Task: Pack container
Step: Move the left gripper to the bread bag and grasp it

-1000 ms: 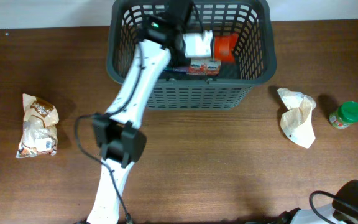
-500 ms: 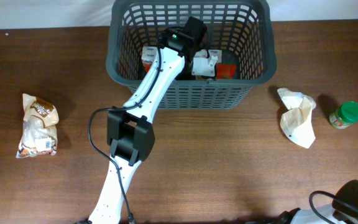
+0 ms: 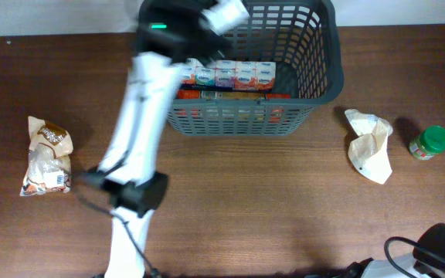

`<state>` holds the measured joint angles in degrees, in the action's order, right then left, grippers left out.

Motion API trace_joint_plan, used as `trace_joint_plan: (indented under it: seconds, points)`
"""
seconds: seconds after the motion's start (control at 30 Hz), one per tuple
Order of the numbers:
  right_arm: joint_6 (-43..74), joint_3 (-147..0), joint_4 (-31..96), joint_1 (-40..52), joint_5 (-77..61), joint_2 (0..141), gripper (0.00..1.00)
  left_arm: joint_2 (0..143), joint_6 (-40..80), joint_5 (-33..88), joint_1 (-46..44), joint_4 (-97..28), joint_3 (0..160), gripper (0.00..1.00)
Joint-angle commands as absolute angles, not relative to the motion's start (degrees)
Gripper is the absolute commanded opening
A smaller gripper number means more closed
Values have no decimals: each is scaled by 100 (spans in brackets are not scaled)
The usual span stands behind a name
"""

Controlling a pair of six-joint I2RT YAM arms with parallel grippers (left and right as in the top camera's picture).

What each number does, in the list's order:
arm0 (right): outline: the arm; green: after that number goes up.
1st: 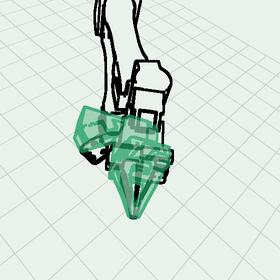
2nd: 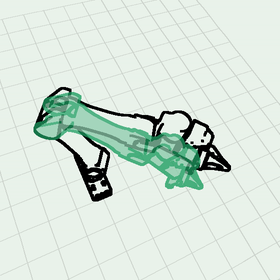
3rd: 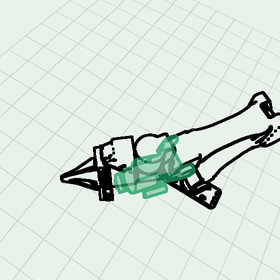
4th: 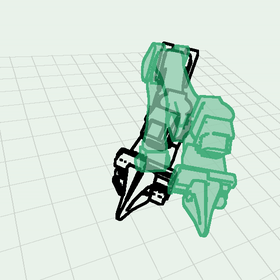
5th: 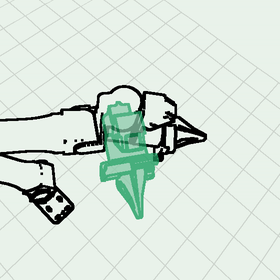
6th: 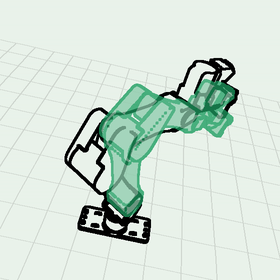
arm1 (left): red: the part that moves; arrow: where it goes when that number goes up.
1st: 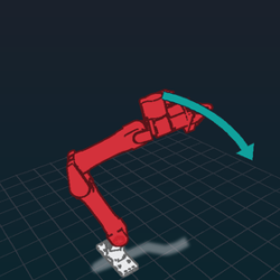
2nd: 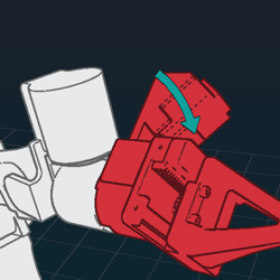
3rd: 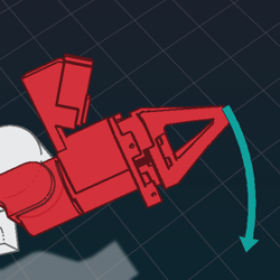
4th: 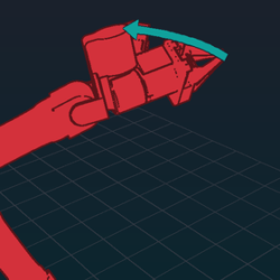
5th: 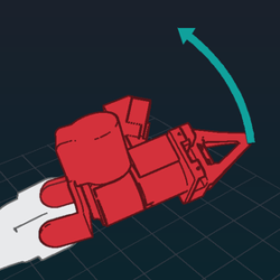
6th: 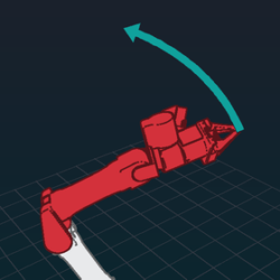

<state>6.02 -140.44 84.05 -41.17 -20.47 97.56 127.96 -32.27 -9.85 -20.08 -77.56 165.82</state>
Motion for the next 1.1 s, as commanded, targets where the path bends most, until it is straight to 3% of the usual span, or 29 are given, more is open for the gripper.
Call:
trace_joint_plan:
  seconds: [0.0,0.17,0.33,0.47,0.67,0.73,1.07]
  points:
    - [626,-14053,8405,-4132,-2034,9776,99,11985,-1529,-613,-1035,-8007,16929,99]
    - [626,-14053,8405,-4132,-2034,9776,99,11826,-554,-515,499,-8737,16912,99]
    - [626,-14053,8405,-4132,-2034,9776,99,12070,-451,-517,1809,-9668,16431,99]
    - [626,-14053,8405,-4132,-2034,9776,99,12226,-434,-64,2578,-9668,15404,99]
    - [628,-14053,8405,-4132,-2034,9776,99,12462,-1402,30,3197,-9411,13437,99]
    - [626,-14051,8405,-4132,-2034,9776,99,12543,-1767,30,3299,-9275,12855,95]
    - [628,-14051,8405,-4132,-2034,9776,98,12606,-2029,-283,3474,-7599,10669,100]
